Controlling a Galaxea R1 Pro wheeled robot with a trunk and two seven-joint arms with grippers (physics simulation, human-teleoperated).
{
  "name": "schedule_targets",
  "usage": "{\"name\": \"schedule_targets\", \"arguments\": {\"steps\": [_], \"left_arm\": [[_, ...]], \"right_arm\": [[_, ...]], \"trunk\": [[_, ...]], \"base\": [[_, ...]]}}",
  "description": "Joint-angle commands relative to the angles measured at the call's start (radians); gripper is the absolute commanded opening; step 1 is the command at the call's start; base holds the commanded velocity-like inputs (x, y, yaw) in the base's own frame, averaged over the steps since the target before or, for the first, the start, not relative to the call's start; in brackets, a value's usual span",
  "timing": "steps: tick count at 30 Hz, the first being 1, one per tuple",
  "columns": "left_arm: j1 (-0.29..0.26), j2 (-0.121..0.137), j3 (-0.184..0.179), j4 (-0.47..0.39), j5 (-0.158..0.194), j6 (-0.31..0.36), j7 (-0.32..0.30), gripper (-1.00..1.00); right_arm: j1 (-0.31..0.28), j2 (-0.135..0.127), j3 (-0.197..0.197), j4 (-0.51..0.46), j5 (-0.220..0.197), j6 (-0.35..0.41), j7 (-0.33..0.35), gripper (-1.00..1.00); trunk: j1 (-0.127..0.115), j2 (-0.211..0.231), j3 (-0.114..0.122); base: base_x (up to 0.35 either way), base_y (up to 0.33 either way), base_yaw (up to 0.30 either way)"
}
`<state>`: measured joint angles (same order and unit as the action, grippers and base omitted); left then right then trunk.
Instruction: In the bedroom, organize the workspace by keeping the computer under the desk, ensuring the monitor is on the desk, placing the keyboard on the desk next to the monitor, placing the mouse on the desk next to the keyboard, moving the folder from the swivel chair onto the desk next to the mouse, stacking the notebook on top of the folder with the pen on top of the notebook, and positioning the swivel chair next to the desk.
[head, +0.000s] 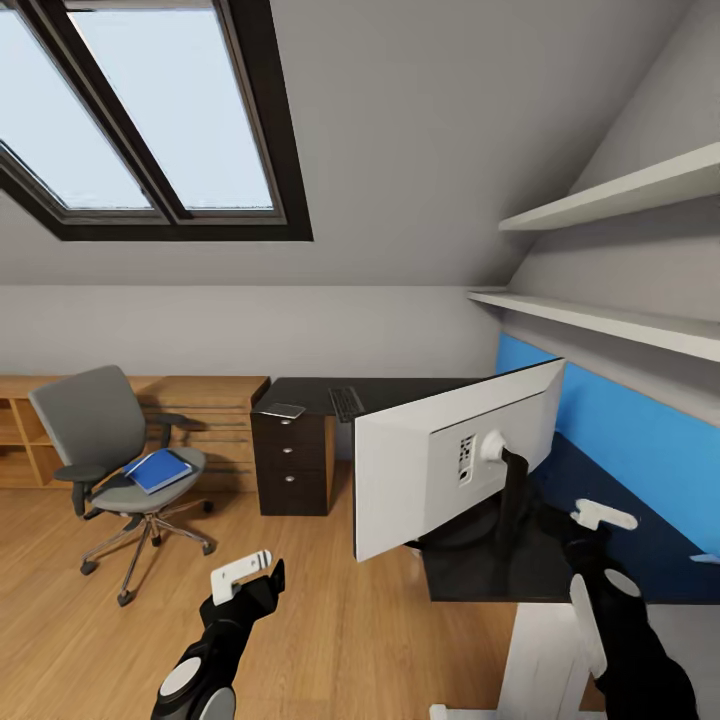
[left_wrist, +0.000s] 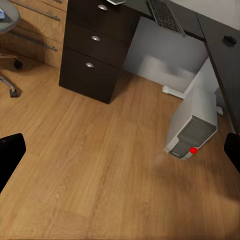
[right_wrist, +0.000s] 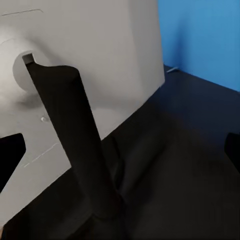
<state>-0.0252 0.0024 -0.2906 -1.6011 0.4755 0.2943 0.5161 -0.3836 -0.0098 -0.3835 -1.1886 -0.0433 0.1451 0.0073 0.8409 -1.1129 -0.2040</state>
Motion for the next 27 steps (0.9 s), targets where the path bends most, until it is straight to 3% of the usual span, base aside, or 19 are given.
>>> {"name": "schedule_targets", "arguments": {"steps": [1,3,5,7,14,16,18,19,21,27], "left_arm": [[-0.001,0.000,-0.002,-0.003,0.006,0.004,0.007,1.00],[-0.001,0.000,-0.004,-0.012,0.006,0.005,0.007,1.00],[-0.001,-0.001,-0.006,-0.015,0.006,0.006,0.007,1.00],[-0.001,-0.002,-0.007,-0.017,0.006,0.005,0.007,1.00],[-0.001,-0.002,-0.009,-0.017,0.006,0.006,0.007,1.00],[-0.001,-0.002,-0.011,-0.017,0.006,0.005,0.007,1.00],[-0.001,-0.002,-0.011,-0.017,0.006,0.005,0.007,1.00],[-0.001,-0.002,-0.012,-0.017,0.006,0.005,0.007,1.00],[-0.001,-0.002,-0.013,-0.017,0.006,0.005,0.007,1.00],[-0.001,-0.004,-0.028,-0.017,0.006,0.005,0.007,1.00]], "right_arm": [[-0.001,0.000,0.000,0.016,-0.002,-0.013,0.001,1.00],[0.000,0.000,0.036,0.091,0.015,-0.105,0.003,1.00],[0.000,-0.002,0.106,0.146,0.046,-0.215,-0.001,1.00],[0.000,-0.002,0.135,0.231,0.058,-0.297,-0.003,1.00],[-0.001,-0.004,0.149,0.335,0.065,-0.366,-0.005,1.00],[-0.007,-0.016,0.149,0.390,0.066,-0.372,-0.006,1.00],[-0.067,-0.065,0.149,0.546,0.064,-0.412,-0.007,1.00],[-0.091,-0.075,0.149,0.601,0.064,-0.436,-0.007,1.00],[-0.141,-0.087,0.149,0.709,0.065,-0.480,-0.006,1.00],[-0.210,-0.101,0.149,0.855,0.068,-0.515,-0.006,1.00]], "trunk": [[0.000,-0.001,-0.001],[0.000,-0.001,-0.001],[0.000,-0.001,-0.001],[0.000,-0.001,-0.001],[0.000,-0.001,-0.001],[0.000,-0.001,-0.001],[0.000,-0.001,-0.001],[0.000,-0.001,-0.001],[0.000,-0.001,-0.001],[0.000,-0.001,-0.001]], "base": [[0.000,0.000,0.000],[0.000,0.000,0.000],[0.000,0.000,0.000],[0.000,0.000,0.000],[0.000,0.000,0.000],[0.000,0.000,0.000],[0.000,0.000,0.000],[0.000,0.000,0.000],[0.000,0.000,0.000],[0.000,0.000,0.000]]}}
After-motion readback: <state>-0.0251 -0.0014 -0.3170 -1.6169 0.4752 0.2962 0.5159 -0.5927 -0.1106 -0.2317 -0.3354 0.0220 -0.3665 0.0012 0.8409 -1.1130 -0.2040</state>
